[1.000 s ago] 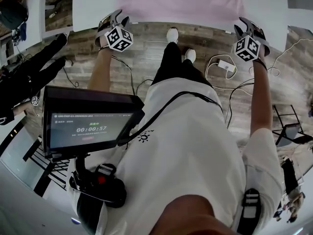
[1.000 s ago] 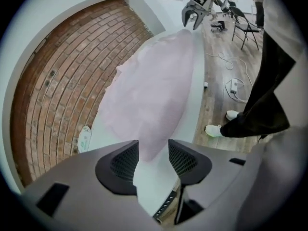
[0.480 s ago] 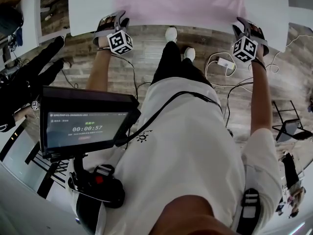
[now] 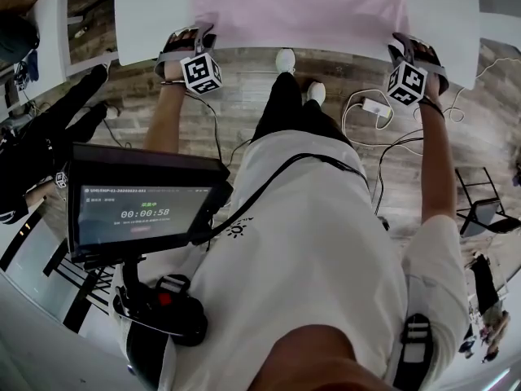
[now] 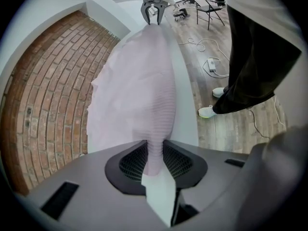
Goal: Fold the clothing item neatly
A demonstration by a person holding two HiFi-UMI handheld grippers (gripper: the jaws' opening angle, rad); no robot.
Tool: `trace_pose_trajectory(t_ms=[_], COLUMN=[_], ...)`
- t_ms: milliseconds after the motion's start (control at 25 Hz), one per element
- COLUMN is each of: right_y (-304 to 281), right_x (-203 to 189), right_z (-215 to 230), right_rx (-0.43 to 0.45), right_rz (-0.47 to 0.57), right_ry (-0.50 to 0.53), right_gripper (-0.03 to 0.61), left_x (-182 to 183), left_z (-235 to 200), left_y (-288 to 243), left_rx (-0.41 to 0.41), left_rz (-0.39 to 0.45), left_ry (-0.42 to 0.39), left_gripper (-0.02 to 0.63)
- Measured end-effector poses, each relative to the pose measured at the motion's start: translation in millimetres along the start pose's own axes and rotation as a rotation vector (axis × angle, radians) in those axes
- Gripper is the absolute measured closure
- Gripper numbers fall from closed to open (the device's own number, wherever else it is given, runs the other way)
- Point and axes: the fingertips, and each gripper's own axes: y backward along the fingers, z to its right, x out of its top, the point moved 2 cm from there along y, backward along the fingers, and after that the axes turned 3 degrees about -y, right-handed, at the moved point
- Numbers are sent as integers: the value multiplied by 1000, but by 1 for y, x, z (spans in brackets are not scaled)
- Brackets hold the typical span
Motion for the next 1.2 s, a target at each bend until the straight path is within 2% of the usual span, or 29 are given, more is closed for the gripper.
trace_pose_trajectory(t_ms=[80,120,280,480,680,1200], right_y=[1,-1,-10,-8,-9,11], right_x=[1,2,7,2,-5,-12], right_z=[2,4,8,-12,-4,-19], right_rx=[3,5,27,80,73,110], right_rz=[-7,-9,-14,0,6,31], right_ry=[8,14,29,-30,-81,-140], right_gripper=[428,459,479,533,538,540], left_x=[1,1,0,3,-2,-4], left_z=[1,0,-9,12,4,39], left_y=[-2,-3,-7,-5,-5,11], left_rx=[-2,-1,9,-32,-20,-74], left_rz=[-2,0,-2,18,28,31], left_ry=[-8,-7,4,37,66,108], left_gripper=[541,560,572,584,588,588])
